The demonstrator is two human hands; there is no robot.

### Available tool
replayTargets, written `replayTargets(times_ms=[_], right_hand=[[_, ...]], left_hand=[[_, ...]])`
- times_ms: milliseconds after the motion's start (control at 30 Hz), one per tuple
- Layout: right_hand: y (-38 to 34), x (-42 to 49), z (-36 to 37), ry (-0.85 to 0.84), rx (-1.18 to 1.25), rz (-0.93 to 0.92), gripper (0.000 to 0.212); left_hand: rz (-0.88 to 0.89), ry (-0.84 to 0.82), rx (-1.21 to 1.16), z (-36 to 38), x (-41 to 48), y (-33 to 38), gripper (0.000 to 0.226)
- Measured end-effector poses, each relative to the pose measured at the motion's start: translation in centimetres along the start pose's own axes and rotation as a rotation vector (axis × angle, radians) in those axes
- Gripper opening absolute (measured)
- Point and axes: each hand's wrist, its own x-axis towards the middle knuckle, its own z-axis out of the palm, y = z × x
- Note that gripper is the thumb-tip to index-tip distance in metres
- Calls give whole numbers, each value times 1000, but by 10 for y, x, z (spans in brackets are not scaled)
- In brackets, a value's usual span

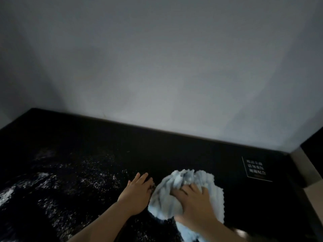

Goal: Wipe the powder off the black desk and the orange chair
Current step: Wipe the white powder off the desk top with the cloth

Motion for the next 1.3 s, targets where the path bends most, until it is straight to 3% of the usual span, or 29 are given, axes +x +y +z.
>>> replayTargets(times_ms=[67,200,267,367,467,533,633,767,900,933,1033,1100,1200,1267,1300], right_hand=[[20,9,-3,-54,2,109,51],[39,35,-21,-10,152,402,50],[25,23,-17,-26,128,375,47],[1,-23,7,-32,68,145,44],[3,-39,-3,-43,297,77,34],[24,-23,-20,27,391,285,28],[47,-8,-29,101,319,562,21],[8,-43,-5,73,523,473,13],[-8,-63,-18,1,830,86,26],[6,-59,-24,61,838,83,26],[54,-56,-34,90,575,488,12],[57,-68,-24,90,515,572,11],[15,-90,-4,-19,596,472,39],[0,-100,0,-104,663,273,30],[3,-101,-6,-137,724,258,23]], left_hand=[[27,-34,37,2,-5,-1,49],[35,-81,22,10,-17,-3,51],[40,-64,20,13,-22,-2,52],[50,-64,53,18,-26,-2,50],[70,-70,122,25,-33,-1,49],[48,-47,50,27,-39,1,49],[32,-27,-25,30,-46,5,51],[24,-26,-15,35,-52,9,51],[22,-35,-19,37,-61,13,51],[18,-44,-16,38,-63,14,51],[18,-87,50,40,-67,16,51],[14,-88,80,45,-70,18,51],[-13,-50,23,51,-75,22,52],[-17,-39,6,53,-79,24,52],[-20,-36,-3,54,-80,25,52]])
